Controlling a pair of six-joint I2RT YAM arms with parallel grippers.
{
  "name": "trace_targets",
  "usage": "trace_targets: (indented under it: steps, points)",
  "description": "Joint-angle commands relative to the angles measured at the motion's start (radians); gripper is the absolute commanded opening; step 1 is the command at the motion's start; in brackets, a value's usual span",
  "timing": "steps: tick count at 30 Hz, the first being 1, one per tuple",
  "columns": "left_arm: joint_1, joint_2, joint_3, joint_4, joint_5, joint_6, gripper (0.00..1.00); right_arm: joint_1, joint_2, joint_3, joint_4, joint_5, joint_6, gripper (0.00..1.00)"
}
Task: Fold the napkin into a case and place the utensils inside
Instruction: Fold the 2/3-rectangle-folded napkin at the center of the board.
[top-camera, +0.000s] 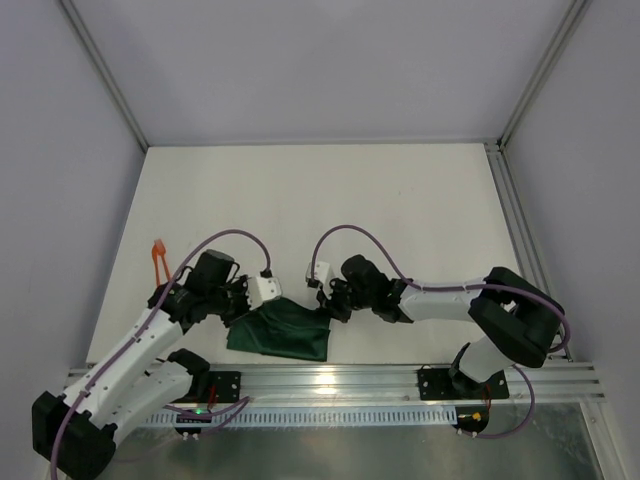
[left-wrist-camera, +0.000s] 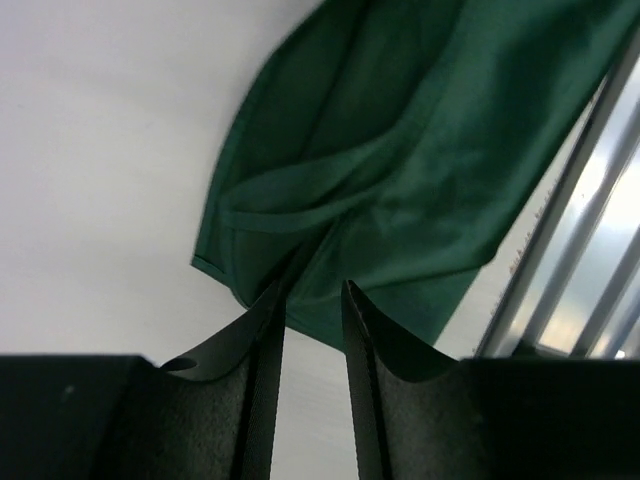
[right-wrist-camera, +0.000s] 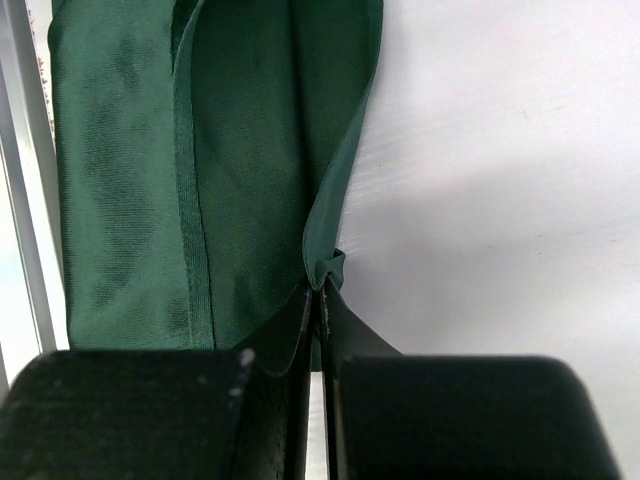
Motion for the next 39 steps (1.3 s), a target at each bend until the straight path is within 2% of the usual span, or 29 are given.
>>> trace_targets:
  steps: [1,10,15,21,27,32,39]
  points:
    - [0.006,0.001,-0.026,-0.188,0.077,0.165,0.32,0.004,0.012,0.018,0.059,0.009,0.007,0.04]
    - [0.000,0.023,-0.214,0.103,-0.050,0.228,0.33,0.003,0.032,0.026,0.077,0.018,0.022,0.04]
    - [-0.005,0.110,-0.296,0.260,-0.151,0.283,0.31,0.001,0.041,0.023,0.094,0.024,0.033,0.04]
    - [-0.005,0.159,-0.321,0.523,-0.216,0.279,0.29,-0.003,0.036,0.035,0.104,0.061,0.030,0.04]
    - [-0.004,0.358,-0.252,0.703,-0.265,0.299,0.26,-0.013,0.018,0.036,0.110,0.139,0.042,0.04]
    - [0.003,0.492,-0.189,0.728,-0.257,0.303,0.23,-0.014,-0.030,0.029,0.084,0.142,0.048,0.04]
    - [0.049,0.437,-0.080,0.671,-0.208,0.261,0.30,-0.014,-0.041,-0.023,0.154,0.110,0.152,0.04]
